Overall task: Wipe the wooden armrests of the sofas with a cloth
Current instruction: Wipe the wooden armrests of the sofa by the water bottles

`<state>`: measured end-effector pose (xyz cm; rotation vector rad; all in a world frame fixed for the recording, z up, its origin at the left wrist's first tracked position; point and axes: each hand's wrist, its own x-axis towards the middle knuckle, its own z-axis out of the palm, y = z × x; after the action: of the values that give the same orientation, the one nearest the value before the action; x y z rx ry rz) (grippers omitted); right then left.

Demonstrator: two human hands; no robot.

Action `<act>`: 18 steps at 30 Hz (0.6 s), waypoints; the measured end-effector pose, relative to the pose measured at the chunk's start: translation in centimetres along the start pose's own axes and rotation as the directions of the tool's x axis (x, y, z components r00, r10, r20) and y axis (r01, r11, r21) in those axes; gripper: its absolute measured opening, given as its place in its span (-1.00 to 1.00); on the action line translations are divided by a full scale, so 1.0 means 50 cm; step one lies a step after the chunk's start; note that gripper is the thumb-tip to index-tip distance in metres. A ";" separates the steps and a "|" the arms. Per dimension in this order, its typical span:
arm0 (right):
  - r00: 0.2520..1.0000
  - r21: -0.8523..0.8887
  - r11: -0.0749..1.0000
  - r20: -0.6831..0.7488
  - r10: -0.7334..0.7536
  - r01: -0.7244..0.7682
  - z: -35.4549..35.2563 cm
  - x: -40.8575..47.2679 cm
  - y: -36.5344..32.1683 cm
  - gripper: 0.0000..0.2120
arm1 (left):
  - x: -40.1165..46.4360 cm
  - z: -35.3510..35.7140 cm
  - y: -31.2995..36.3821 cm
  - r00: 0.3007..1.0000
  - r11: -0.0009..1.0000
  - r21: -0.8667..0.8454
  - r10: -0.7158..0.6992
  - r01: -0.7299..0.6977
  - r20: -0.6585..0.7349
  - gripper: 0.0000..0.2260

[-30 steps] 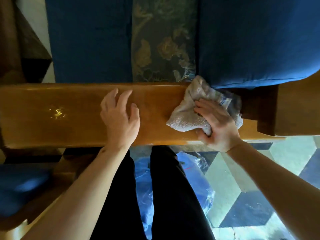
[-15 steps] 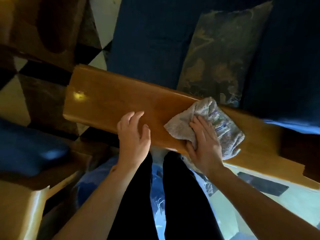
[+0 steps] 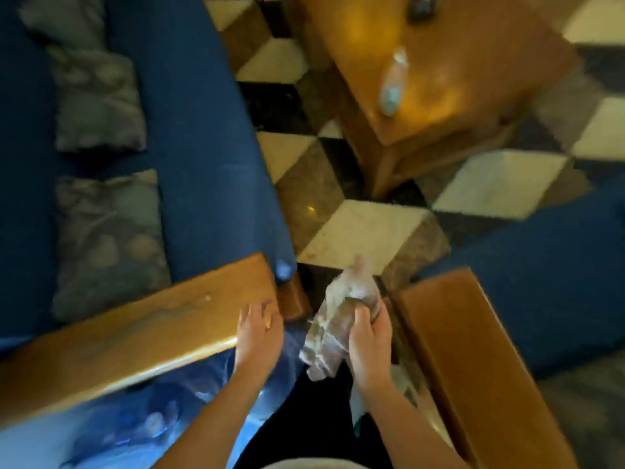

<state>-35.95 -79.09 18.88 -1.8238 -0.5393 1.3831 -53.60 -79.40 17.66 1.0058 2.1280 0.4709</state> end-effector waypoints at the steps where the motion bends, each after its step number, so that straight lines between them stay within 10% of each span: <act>1: 1.000 0.031 0.999 0.017 0.025 -0.025 0.034 -0.014 -0.034 -0.78 | 0.006 -0.039 -0.010 0.999 0.998 -0.040 -0.041 0.040 -0.024 -0.71; 12: 0.937 -0.478 0.858 0.349 -0.011 0.188 0.295 -0.010 -0.197 -0.81 | -0.030 -0.111 -0.066 0.877 0.832 -0.482 -0.423 0.276 -0.227 -0.72; 18: 0.849 -0.710 0.610 0.516 0.111 0.352 0.381 0.033 -0.189 -0.59 | -0.046 -0.053 -0.041 0.647 0.660 -0.665 -0.683 0.348 -0.339 -0.81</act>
<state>-52.26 -65.95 23.06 -1.9562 -1.7929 1.6842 -55.61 -82.51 19.26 -0.1837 2.4271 1.0952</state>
